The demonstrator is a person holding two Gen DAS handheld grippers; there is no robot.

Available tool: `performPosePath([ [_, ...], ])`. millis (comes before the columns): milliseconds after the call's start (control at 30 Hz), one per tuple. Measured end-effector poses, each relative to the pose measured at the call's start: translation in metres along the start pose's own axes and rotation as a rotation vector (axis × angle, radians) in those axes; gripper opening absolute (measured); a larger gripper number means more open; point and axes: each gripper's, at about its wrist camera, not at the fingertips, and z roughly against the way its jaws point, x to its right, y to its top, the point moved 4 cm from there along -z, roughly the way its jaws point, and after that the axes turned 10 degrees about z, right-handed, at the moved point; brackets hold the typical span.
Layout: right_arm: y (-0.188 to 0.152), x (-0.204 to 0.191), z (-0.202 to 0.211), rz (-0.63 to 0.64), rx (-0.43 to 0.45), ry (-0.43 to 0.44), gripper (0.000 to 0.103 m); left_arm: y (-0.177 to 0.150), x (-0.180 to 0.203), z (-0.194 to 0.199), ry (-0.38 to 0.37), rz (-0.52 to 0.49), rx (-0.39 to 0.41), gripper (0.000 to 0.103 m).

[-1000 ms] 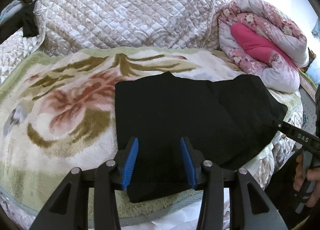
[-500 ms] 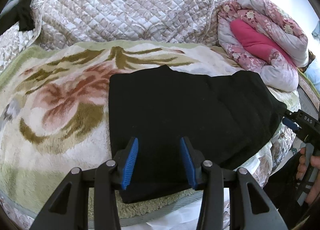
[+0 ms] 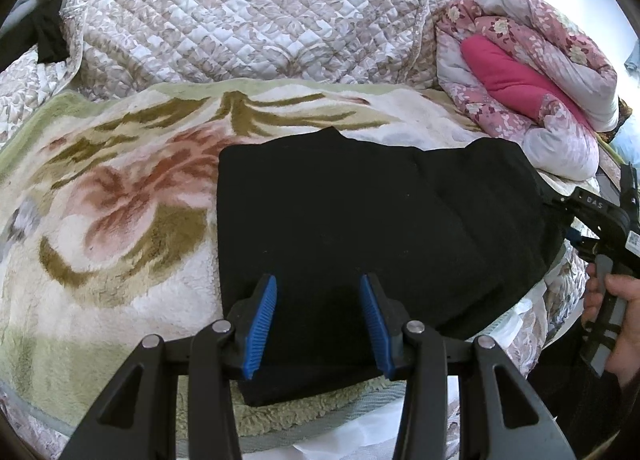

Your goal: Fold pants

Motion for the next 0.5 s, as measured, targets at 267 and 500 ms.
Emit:
performPosePath([
  [267,0.009,-0.017,0.005,0.054,0.008,0.085,0.050,0.002,-0.006,0.002,0.019,0.015,0.000,0.046],
  [500,0.019,-0.046,0.013,0.152,0.000,0.117,0.019,0.006,-0.018,0.006,0.053,0.050,0.001,0.046],
])
